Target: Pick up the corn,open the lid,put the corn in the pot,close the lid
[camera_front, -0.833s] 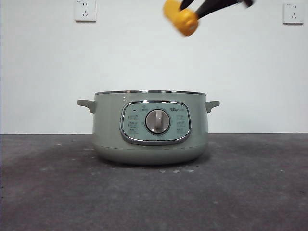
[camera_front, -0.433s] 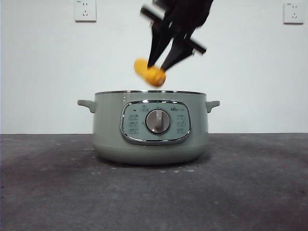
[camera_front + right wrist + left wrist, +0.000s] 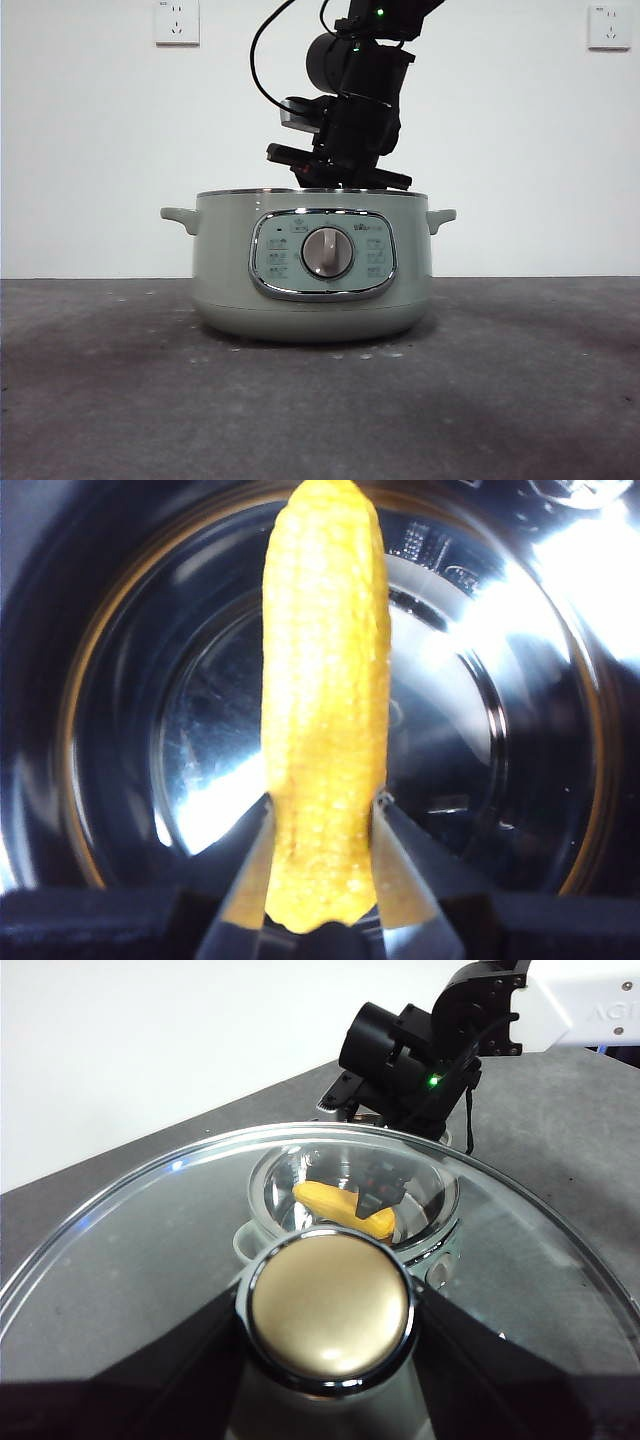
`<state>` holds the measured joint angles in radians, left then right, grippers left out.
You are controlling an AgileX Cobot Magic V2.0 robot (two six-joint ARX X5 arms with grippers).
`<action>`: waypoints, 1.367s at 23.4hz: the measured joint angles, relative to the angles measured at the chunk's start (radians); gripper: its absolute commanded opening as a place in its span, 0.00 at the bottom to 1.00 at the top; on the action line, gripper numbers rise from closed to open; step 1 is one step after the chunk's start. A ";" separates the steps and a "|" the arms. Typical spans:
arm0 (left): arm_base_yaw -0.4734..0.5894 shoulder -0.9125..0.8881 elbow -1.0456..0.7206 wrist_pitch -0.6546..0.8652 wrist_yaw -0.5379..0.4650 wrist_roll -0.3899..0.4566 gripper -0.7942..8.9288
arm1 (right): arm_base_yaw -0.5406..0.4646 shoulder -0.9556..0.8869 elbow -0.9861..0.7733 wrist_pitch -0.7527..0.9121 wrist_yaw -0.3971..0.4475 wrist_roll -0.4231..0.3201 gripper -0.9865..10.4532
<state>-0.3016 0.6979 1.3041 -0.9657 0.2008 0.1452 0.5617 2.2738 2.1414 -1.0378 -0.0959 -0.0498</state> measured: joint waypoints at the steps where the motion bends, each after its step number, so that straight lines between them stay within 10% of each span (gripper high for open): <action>1: 0.000 0.000 0.000 0.000 0.000 0.000 0.07 | 0.001 0.003 0.003 0.001 0.001 0.000 0.10; 6: 0.000 0.000 0.000 -0.001 0.000 0.000 0.07 | 0.005 0.006 0.004 0.005 0.005 0.003 0.47; 21: 0.000 0.095 0.000 0.104 0.013 0.000 0.07 | 0.015 -0.285 0.481 -0.317 0.010 0.064 0.47; 32: -0.056 0.430 0.000 0.422 0.082 0.000 0.07 | 0.111 -0.905 -0.062 -0.317 -0.001 0.065 0.47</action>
<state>-0.3580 1.1278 1.3037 -0.5442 0.2829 0.1452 0.6724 1.3689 2.0792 -1.3552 -0.0971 0.0154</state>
